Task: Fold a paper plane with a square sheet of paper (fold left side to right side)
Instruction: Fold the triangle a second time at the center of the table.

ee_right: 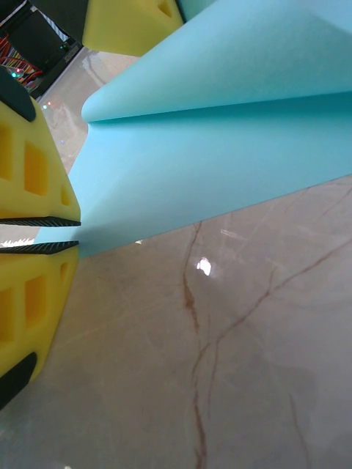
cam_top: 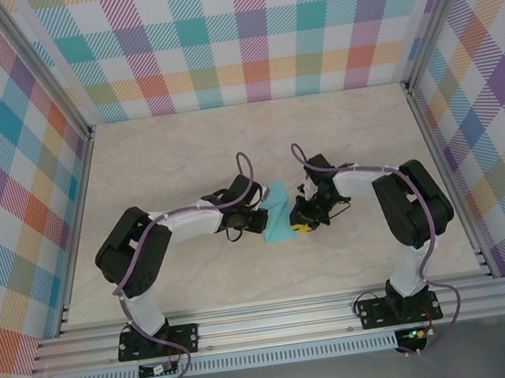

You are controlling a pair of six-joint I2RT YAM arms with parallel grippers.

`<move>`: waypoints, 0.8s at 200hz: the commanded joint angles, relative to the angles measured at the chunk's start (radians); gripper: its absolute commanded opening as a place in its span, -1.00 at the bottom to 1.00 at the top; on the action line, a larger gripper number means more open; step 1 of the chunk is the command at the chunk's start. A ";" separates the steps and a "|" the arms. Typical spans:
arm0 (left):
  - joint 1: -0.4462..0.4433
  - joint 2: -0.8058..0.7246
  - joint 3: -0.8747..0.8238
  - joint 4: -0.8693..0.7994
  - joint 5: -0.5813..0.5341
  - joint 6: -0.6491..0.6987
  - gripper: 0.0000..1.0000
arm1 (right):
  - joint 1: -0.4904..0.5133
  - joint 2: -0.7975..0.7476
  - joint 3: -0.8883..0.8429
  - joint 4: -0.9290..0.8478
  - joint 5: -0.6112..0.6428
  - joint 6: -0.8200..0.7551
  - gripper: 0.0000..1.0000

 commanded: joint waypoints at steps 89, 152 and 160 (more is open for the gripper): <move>0.012 0.024 0.029 0.018 0.017 0.008 -0.79 | 0.019 0.046 -0.003 -0.054 0.037 -0.021 -0.68; 0.013 0.026 0.032 0.019 0.012 0.009 -0.79 | 0.020 0.049 -0.002 -0.057 0.041 -0.021 -0.68; 0.013 0.029 0.032 0.019 0.012 0.009 -0.79 | 0.019 0.050 0.000 -0.057 0.041 -0.021 -0.68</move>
